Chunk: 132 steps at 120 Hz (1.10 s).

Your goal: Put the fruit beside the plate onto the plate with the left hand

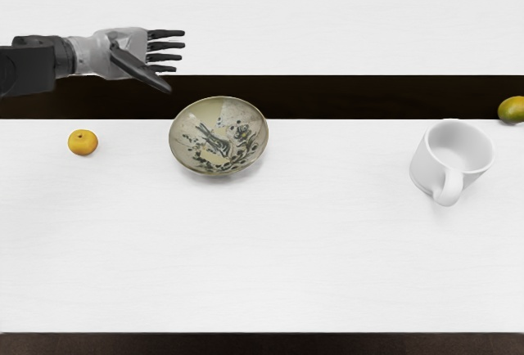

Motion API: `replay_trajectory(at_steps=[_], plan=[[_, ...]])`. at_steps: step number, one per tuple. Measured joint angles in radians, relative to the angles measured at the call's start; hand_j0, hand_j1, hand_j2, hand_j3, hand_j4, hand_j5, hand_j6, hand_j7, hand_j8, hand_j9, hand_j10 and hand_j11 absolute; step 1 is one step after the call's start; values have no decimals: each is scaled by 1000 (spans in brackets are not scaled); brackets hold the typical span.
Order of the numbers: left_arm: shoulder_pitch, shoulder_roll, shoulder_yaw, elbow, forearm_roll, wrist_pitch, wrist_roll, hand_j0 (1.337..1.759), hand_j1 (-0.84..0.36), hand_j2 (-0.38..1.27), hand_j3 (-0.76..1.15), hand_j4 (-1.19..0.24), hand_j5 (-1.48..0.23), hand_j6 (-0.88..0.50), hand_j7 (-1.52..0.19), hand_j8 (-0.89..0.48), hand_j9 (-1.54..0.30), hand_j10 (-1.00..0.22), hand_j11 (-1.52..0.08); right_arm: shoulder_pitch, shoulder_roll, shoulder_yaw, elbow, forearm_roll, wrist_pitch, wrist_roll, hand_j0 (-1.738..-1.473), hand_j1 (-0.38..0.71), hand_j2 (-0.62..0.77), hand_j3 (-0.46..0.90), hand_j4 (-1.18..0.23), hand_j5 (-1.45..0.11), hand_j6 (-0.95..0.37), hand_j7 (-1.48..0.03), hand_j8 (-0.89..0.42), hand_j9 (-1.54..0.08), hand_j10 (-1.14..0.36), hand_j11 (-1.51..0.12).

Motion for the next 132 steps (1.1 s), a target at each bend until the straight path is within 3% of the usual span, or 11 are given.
replay_trajectory(at_steps=[25,41,55,67,77,107,132], plan=[[2,15,4,3,122,0,25,1658,349,0,0,0,0,0,0,0,0,0,0,-6,0,0,-1,3,-3,0,-1658,-349,0,0,0,0,0,0,0,0,0,0],[5,18,6,4,252,34,104,1658,349,0,0,-1,0,-1,0,0,0,0,0,-23,0,0,-2,4,-4,0,-1658,-349,0,0,0,0,0,0,0,0,0,0],[9,20,11,3,328,120,135,1658,349,0,0,-1,0,-1,0,-1,0,0,0,-27,0,0,-2,4,-4,0,-1658,-349,0,0,0,0,0,0,0,0,0,0],[-93,8,114,-2,352,195,140,1658,349,0,0,-1,0,-1,0,-1,0,0,0,-28,0,1,-2,4,-4,0,-1658,-349,0,0,0,0,0,0,0,0,0,0],[-110,14,215,-18,344,257,131,1658,349,0,0,-1,0,-2,0,-1,0,-1,0,-29,0,0,-2,4,-4,0,-1658,-349,0,0,0,0,0,0,0,0,0,0],[-143,45,410,-248,326,598,121,1658,349,0,0,-2,0,-2,0,-2,0,-1,0,-29,0,0,-2,4,-4,0,-1658,-349,0,0,0,0,0,0,0,0,0,0],[-140,125,497,-405,320,683,124,1658,349,1,0,-2,0,-3,0,-2,0,-2,0,-29,0,1,-2,4,-4,0,-1658,-349,0,0,0,0,0,0,0,0,0,0]])
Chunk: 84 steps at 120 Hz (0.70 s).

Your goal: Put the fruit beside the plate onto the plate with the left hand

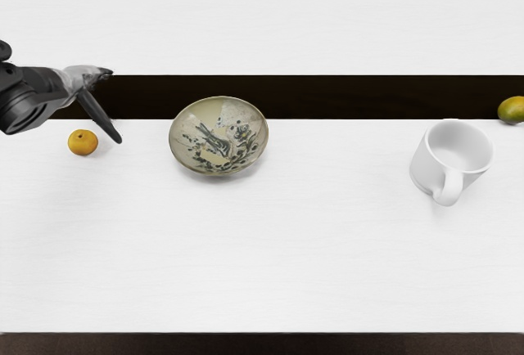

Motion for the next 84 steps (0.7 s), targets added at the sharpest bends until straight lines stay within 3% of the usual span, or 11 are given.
replay_trajectory(at_steps=[28,84], plan=[[-11,22,103,-40,-1,63,7,1658,343,2,0,-7,-7,-8,-7,-8,-7,-7,-7,0,0,0,0,0,0,0,-1658,-349,0,0,0,0,0,0,0,0,0,0],[4,41,161,-43,3,135,11,1658,114,41,0,-199,-256,-199,-256,-199,-256,-198,-255,0,0,0,0,0,0,0,-1658,-349,0,0,0,0,0,0,0,0,0,0]])
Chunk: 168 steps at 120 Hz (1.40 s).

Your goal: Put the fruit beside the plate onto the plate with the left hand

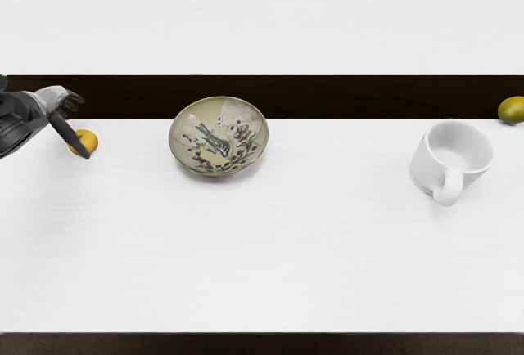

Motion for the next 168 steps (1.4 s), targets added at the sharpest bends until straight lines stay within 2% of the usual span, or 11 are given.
replay_trajectory(at_steps=[72,118,145,168], plan=[[22,-15,4,5,4,15,-4,1658,-107,78,0,-383,-496,-384,-496,-384,-496,-383,-496,0,0,0,0,0,0,0,-1658,-349,0,0,0,0,0,0,0,0,0,0],[28,-15,5,3,4,13,-4,1658,-161,88,0,-428,-555,-428,-555,-428,-555,-428,-555,0,0,0,0,0,0,0,-1658,-349,0,0,0,0,0,0,0,0,0,0],[30,-11,5,3,4,14,-4,1658,-248,102,0,-499,-648,-490,-649,-488,-648,-499,-648,0,0,0,0,0,0,0,-1658,-349,0,0,0,0,0,0,0,0,0,0],[31,-9,5,3,5,14,-4,1658,-271,179,0,-542,-698,-495,-702,-482,-705,-538,-706,0,0,0,0,0,0,0,-1658,-349,0,0,0,0,0,0,0,0,0,0]])
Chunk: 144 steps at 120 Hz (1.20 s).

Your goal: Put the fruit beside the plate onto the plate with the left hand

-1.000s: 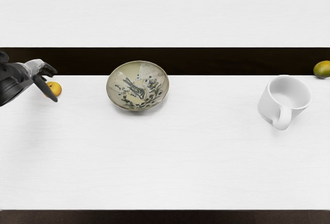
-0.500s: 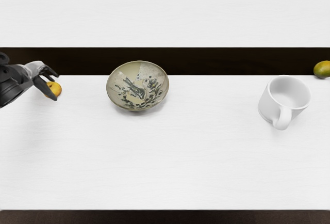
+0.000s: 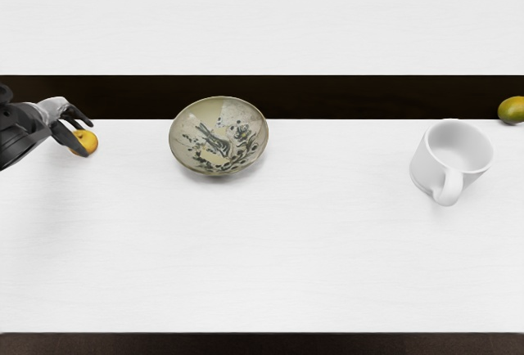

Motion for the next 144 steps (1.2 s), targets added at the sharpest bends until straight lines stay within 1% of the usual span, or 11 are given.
replay_trajectory(at_steps=[4,24,49,65,105,144], plan=[[4,1,0,0,2,0,0,1657,-270,184,0,-548,-702,-512,-711,-490,-714,-541,-715,0,0,0,0,0,0,0,-1658,-349,0,0,0,0,0,0,0,0,0,0],[7,0,0,1,6,1,0,1656,-262,219,0,-573,-705,-514,-731,-539,-736,-556,-737,0,0,0,0,0,0,0,-1658,-349,0,0,0,0,0,0,0,0,0,0],[6,-1,0,1,6,0,1,1656,-255,282,0,-596,-748,-532,-764,-544,-771,-582,-771,0,0,0,0,0,0,0,-1658,-349,0,0,0,0,0,0,0,0,0,0],[-1,0,0,0,4,-1,0,1657,-281,332,0,-608,-786,-499,-787,-538,-795,-603,-795,0,0,0,0,0,0,0,-1658,-349,0,0,0,0,0,0,0,0,0,0],[-62,-8,-1,-14,3,-8,-4,1658,-313,362,0,-614,-819,-470,-813,-504,-811,-619,-811,0,0,0,0,0,0,0,-1658,-349,0,0,0,0,0,0,0,0,0,0],[-94,-23,-20,-38,2,-10,-5,1658,-319,373,0,-615,-826,-467,-817,-500,-814,-622,-814,0,0,0,0,0,0,0,-1658,-349,0,0,0,0,0,0,0,0,0,0]])
